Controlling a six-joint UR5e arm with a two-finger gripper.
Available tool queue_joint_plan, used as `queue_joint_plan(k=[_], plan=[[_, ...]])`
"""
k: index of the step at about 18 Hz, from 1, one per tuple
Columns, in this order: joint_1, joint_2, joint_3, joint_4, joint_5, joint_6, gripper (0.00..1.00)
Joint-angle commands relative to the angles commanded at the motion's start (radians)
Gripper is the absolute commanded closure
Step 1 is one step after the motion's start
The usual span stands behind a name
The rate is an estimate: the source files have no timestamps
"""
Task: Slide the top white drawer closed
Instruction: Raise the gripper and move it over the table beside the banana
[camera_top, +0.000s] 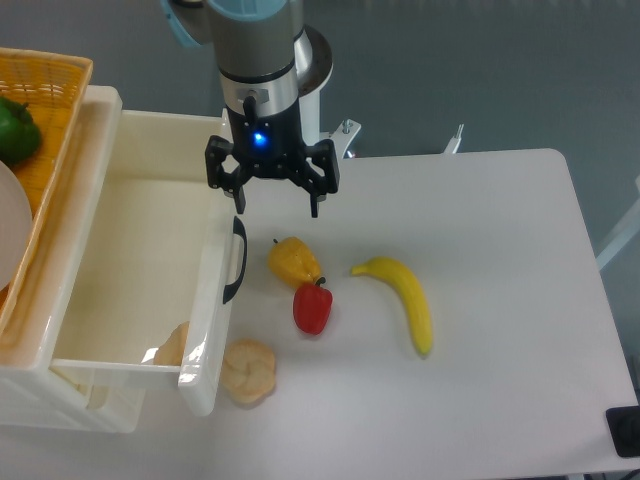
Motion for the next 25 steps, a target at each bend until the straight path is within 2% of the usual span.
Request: queue_joint_plan(k=[9, 14, 18, 20, 25], plan=[[0.103, -0.006, -0.003, 0.002, 0.005, 0.020, 0.00], [0.190, -0.008, -0.041, 0.006, 0.014, 0.020, 0.00], [0.221, -0.077, -0.060, 0.012, 0.165, 0.061, 0.00], [0.236, -0.107, -0.058, 0.017, 0.187, 0.043, 0.00], [0.242, -0.164, -0.049, 0.026, 0.192, -0.133, 0.00]])
